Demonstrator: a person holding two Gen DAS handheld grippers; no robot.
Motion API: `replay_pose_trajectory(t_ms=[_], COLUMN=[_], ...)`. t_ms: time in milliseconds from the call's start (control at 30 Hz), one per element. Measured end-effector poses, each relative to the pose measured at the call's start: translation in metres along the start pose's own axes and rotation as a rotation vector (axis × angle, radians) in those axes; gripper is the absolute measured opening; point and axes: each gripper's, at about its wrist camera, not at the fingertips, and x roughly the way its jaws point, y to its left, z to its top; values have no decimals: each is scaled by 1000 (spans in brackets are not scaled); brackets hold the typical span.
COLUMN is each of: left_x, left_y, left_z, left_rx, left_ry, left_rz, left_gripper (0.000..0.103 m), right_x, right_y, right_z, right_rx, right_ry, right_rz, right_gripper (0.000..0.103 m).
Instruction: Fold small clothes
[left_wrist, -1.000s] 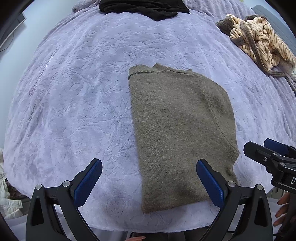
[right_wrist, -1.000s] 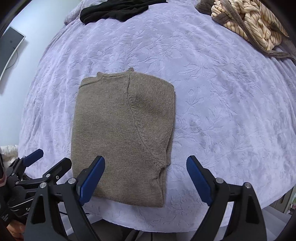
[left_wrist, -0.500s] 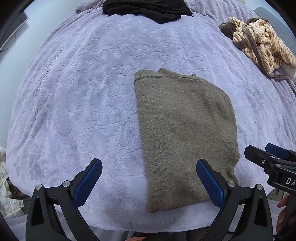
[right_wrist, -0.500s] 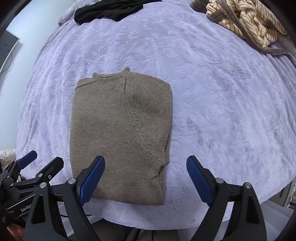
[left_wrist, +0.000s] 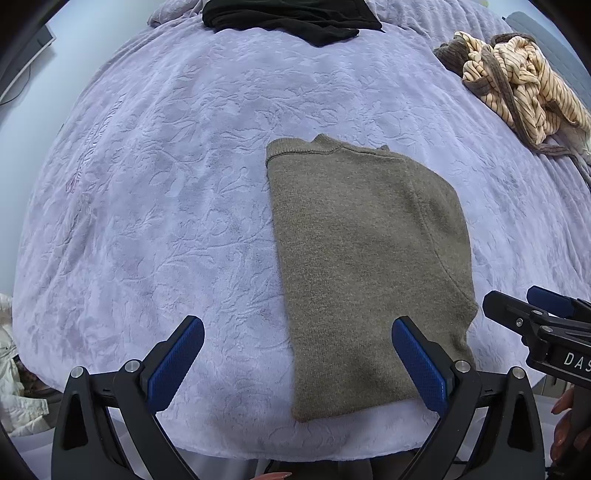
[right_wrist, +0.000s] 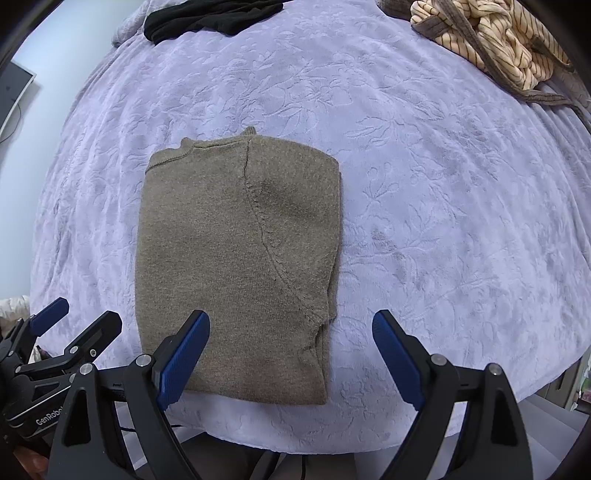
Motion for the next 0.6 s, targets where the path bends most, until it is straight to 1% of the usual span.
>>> replay_pose_trajectory(t_ms=[600], left_x=[-1], left_y=[-3], left_z=[0], left_rx=[3], left_ry=[0], left_rz=[4], left_gripper=[102], right_x=[0], right_y=[-1], right_z=[0], right_rx=[3], right_ry=[6], right_rz=[2], right_gripper=[92])
